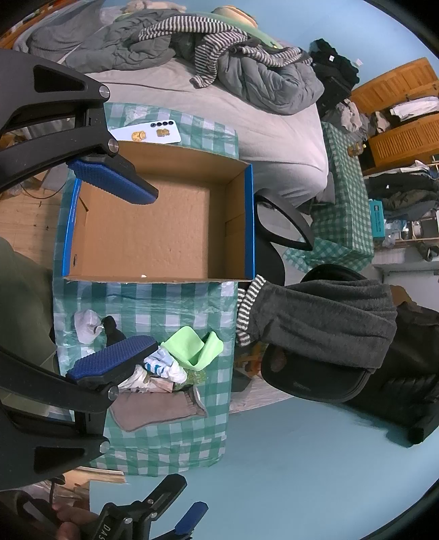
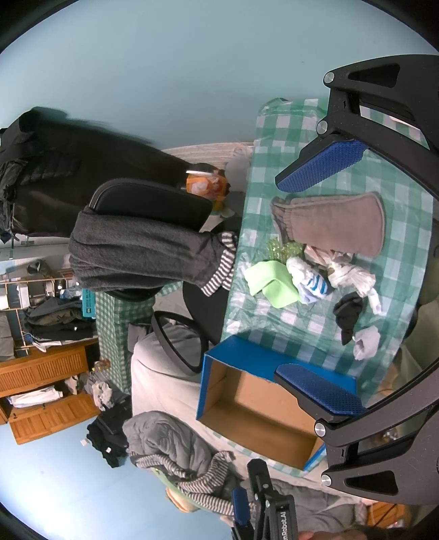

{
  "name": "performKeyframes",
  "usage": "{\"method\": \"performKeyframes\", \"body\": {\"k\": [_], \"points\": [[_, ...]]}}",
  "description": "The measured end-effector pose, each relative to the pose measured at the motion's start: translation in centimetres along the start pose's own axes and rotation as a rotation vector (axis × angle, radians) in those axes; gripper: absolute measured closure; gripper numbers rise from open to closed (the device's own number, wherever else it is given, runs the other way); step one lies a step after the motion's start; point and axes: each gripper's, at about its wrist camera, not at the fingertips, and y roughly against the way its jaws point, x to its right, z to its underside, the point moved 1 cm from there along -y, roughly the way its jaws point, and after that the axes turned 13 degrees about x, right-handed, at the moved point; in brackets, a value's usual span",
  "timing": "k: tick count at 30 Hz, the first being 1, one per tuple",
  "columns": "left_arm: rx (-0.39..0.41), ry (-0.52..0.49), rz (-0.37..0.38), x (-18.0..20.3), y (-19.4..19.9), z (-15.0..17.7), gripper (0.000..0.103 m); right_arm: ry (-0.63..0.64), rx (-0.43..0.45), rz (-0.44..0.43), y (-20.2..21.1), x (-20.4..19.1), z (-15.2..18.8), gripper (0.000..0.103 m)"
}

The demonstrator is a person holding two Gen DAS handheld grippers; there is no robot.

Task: Organize soft objects

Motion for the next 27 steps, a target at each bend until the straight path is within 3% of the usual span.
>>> {"method": "performKeyframes", "body": {"k": [15,27], "points": [[-0.028,-0.023,0.012,1.2,-0.8,0.6,0.021,-0.008,-0.014,0.016,0.0,0.8,0.7,0.002],[-0.086,-0.095,0.049,4.0,-3.7,1.2,0.022,-0.034,-0.081,0.064,-1.0,4.4,2.9,0.002]]}}
